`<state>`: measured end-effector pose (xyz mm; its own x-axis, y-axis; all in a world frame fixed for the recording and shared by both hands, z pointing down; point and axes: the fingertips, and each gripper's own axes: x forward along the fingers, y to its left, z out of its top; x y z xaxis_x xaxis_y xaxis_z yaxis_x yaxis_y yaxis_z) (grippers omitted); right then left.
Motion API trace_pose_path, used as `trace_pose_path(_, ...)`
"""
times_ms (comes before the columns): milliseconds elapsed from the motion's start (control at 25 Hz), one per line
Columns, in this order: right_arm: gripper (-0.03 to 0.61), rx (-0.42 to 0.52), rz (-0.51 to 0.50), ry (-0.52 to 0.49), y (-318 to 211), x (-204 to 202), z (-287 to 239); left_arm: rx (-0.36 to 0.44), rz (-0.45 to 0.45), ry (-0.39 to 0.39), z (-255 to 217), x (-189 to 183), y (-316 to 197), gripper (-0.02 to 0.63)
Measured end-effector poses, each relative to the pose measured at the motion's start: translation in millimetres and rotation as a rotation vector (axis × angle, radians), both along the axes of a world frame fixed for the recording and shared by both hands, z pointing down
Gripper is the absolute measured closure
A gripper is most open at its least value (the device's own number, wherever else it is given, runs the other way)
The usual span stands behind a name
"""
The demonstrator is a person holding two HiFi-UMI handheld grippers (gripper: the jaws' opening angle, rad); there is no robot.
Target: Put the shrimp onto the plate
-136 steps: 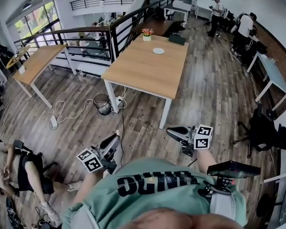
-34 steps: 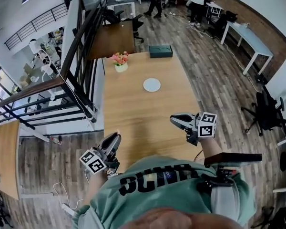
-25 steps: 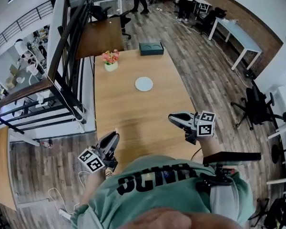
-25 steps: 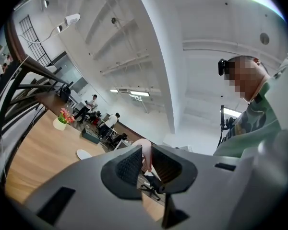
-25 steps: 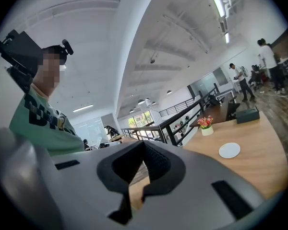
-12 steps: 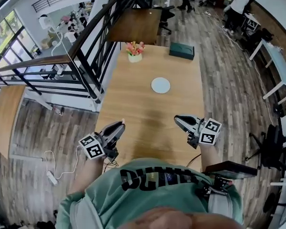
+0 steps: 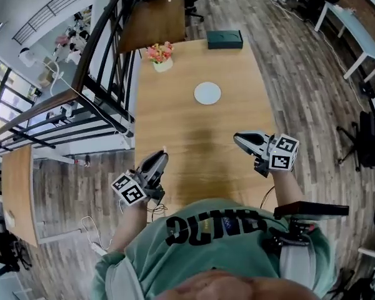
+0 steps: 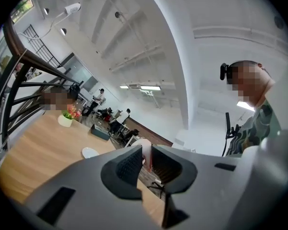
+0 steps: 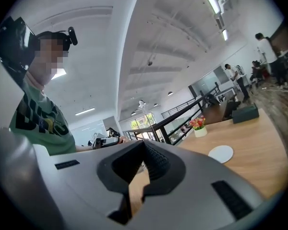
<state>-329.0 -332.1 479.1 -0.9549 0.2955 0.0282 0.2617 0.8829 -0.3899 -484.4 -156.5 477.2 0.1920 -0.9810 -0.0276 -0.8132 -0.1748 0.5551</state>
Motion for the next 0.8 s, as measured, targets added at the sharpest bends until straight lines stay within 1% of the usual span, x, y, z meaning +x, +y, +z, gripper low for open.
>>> trace_pose_path(120, 0.572, -0.005, 0.032, 0.040, 13, -2, 0, 0.022, 0.055, -0.023, -5, -20, -13, 0.551)
trace_pose_path(200, 0.572, 0.002, 0.037, 0.069, 23, -1, 3, 0.027, 0.070, -0.046, -10, -29, -18, 0.551)
trace_pose_path(280, 0.572, -0.001, 0.047, 0.075, 19, -1, 2, 0.032, 0.074, -0.078, -16, -33, -27, 0.551)
trace_pose_path(400, 0.572, 0.007, 0.064, 0.065, 2, -8, -1, 0.026, 0.082, -0.113, -22, -33, -44, 0.551)
trace_pose_path(480, 0.572, 0.022, 0.065, 0.053, -10, -18, -3, 0.008, 0.087, -0.128, -18, -37, -56, 0.551)
trace_pose_path(600, 0.572, 0.043, 0.076, 0.038, -33, -32, -1, -0.026, 0.090, -0.151, -7, -45, -79, 0.551)
trace_pose_path(800, 0.572, 0.060, 0.112, 0.023, -69, -44, 8, -0.074, 0.108, -0.195, 21, -53, -121, 0.551)
